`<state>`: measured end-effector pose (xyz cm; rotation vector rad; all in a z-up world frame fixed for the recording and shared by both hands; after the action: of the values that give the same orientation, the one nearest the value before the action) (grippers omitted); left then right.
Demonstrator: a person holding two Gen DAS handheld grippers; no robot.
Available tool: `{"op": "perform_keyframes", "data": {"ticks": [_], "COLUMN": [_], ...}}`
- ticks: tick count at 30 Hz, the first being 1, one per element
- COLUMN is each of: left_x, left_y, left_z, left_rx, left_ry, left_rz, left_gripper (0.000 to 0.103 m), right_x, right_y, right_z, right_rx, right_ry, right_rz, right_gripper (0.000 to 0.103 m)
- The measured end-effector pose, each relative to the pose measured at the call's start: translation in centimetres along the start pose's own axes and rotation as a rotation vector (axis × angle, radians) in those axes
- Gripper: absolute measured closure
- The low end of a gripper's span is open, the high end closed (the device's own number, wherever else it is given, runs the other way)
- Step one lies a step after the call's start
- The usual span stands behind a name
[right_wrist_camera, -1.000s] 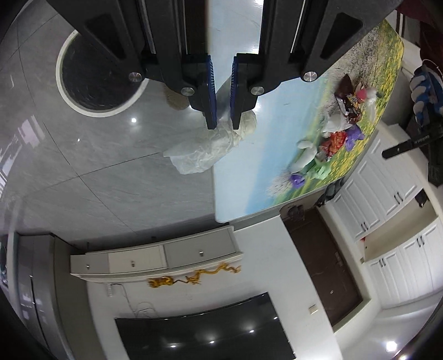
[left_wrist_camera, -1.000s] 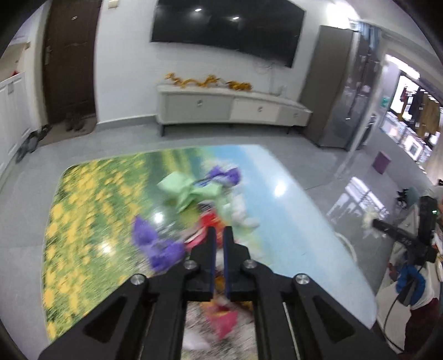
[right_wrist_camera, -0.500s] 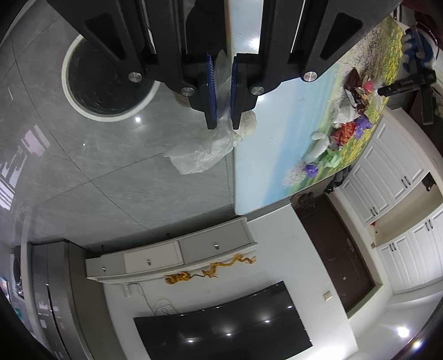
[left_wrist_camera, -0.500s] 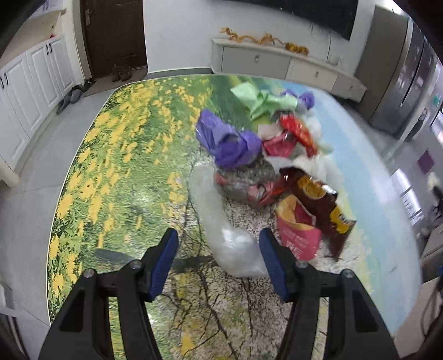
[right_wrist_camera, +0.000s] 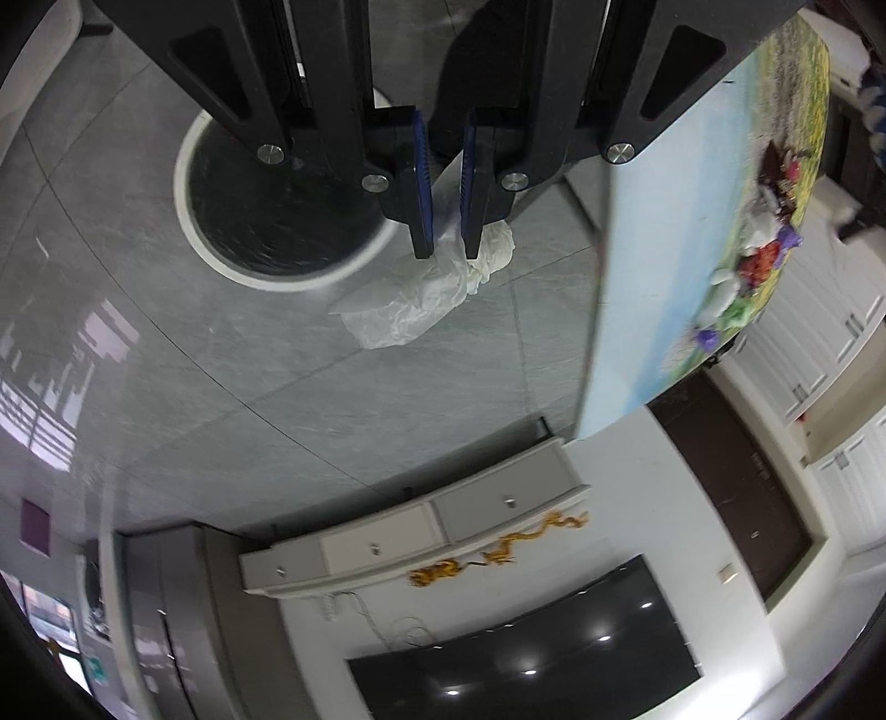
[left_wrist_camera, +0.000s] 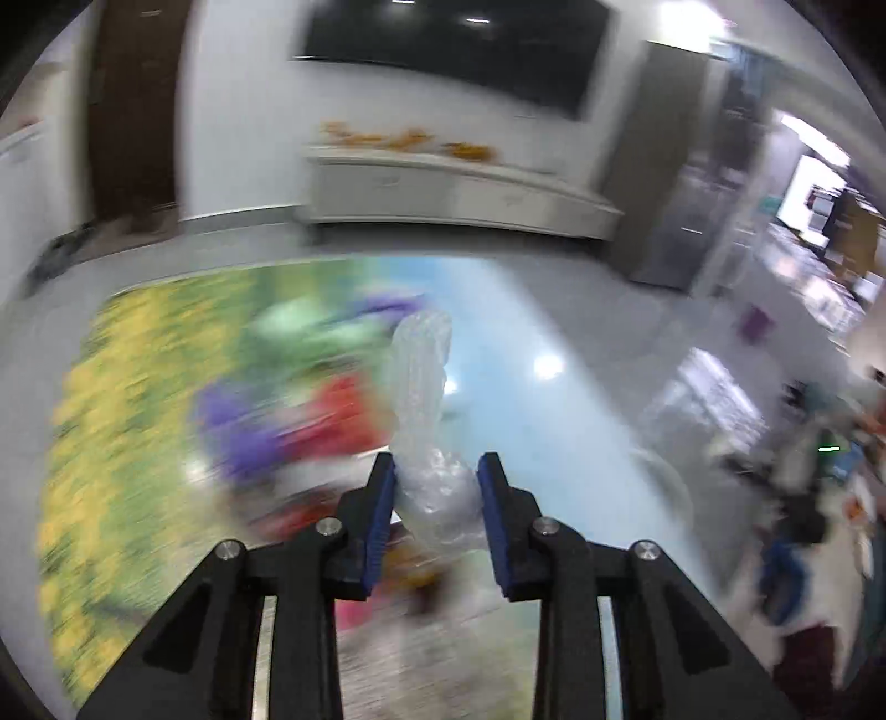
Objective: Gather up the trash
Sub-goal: 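Carry both held plastics over the bin and open both tools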
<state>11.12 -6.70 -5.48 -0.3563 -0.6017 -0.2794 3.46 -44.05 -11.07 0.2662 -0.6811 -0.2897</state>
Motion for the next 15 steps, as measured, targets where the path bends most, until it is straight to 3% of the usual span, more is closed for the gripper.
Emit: {"op": "perform_keyframes", "data": {"ticks": [5, 7, 10, 15], "left_x": [3.1, 3.6, 4.0, 3.8], "left_y": [-12.2, -17.1, -22.5, -27.9], "left_z": [-7.8, -11.2, -16.1, -22.0], "left_rx": [-0.256, -0.306, -0.356, -0.368], "left_ry": [0.126, 0.168, 0.239, 0.325], "left_rz": [-0.133, -0.197, -0.25, -0.287], "left_gripper": [0.072, 0.071, 0.07, 0.049], "right_x": [-1.0, -1.3, -1.7, -2.3], "right_y": [-4.1, -5.3, -7.3, -10.1], "right_z": [-1.7, -2.5, -3.9, -5.4], "right_rx": [-0.035, -0.059, -0.097, -0.144], "right_ry": [0.043, 0.063, 0.095, 0.136], "right_rz": [-0.078, -0.092, -0.107, -0.134], "right_gripper": [0.093, 0.093, 0.093, 0.089]}}
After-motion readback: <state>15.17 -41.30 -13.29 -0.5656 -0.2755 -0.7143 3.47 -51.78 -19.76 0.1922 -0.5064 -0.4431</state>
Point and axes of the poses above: each gripper's, at about its wrist camera, not at the fingertips, and z roughly against the way its jaws point, y to its left, x to its top, the point moved 6 cm from there along -z, roughly the way its jaws point, and after that the axes turned 6 degrees about y, right-handed, at the moved point
